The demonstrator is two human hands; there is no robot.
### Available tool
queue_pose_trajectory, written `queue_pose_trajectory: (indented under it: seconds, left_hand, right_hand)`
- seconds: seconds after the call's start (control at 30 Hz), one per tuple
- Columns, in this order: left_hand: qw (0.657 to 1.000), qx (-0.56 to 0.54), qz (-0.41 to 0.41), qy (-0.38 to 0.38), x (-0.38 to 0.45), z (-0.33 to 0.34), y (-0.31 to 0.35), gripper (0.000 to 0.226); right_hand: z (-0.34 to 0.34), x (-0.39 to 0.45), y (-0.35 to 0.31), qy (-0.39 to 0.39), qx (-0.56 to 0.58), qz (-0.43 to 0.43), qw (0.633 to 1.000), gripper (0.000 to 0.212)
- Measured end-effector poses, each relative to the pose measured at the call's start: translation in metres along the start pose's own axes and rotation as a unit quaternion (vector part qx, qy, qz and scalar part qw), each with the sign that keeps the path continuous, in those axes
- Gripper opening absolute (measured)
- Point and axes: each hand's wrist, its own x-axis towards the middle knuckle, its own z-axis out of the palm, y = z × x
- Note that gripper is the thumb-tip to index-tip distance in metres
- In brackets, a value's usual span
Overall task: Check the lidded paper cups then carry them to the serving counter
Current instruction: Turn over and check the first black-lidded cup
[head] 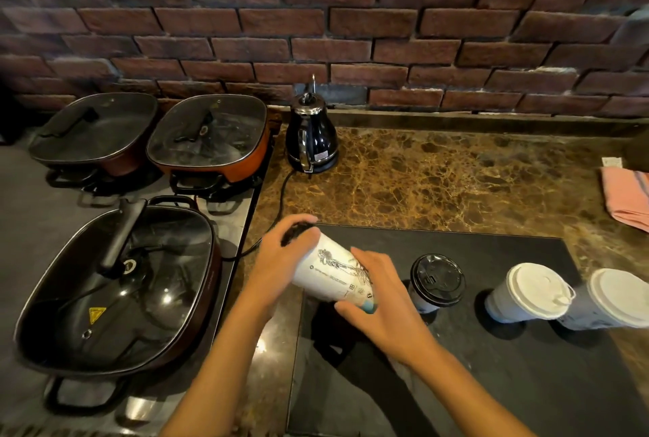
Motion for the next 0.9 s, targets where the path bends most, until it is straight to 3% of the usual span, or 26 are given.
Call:
queue_pose_trajectory:
  seconds: [0.17,0.27,0.37,0.5,0.57,0.63,0.7,0.77,0.83,0.9]
  left_hand:
    - [0.995,-0.097,-0.006,0.032,-0.032,0.003,0.037,0.035]
    - [0.99,-0.133,0.035,0.029,-0.052,0.012,0.055,0.049]
    - [0.983,-0.15,0.097,0.043,-0.068,0.023,0.063,0.041]
    - [0.96,-0.106,0.252,0.059,-0.079,0.028,0.072,0.043]
    - [0.944,-0.047,0.321,0.052,-0.08,0.025,0.074,0.045]
    - [0.942,-0.027,0.332,0.038,-0.079,0.021,0.08,0.045]
    - [0.954,-0.072,0.287,0.048,-0.079,0.02,0.09,0.041]
    - [0.972,-0.158,0.162,0.061,-0.08,0.019,0.101,0.03]
    - [0.977,-0.202,0.055,0.04,-0.078,0.016,0.107,0.027]
    - [0.979,-0.201,0.037,0.01,-0.078,0.013,0.109,0.026]
  right_hand:
    - [-0.036,-0.005,-0.047,0.076,-0.011,-0.095,0.993,0.064]
    - [-0.049,-0.008,-0.071,0.162,0.004,-0.123,0.979,0.048]
    - [-0.056,-0.008,-0.092,0.244,0.036,-0.116,0.962,0.034]
    - [-0.066,-0.01,-0.118,0.249,0.131,-0.019,0.96,0.023]
    - [-0.071,-0.003,-0.123,0.221,0.232,0.104,0.942,0.027]
    - [-0.074,0.003,-0.125,0.191,0.264,0.21,0.922,0.034]
    - [-0.074,0.002,-0.129,0.19,0.22,0.133,0.947,0.023]
    - [-0.075,-0.006,-0.138,0.217,0.152,-0.023,0.964,0.02]
    - [-0.079,-0.011,-0.141,0.239,0.035,-0.168,0.956,0.026]
    - [-0.079,-0.011,-0.141,0.266,-0.045,-0.236,0.933,0.03]
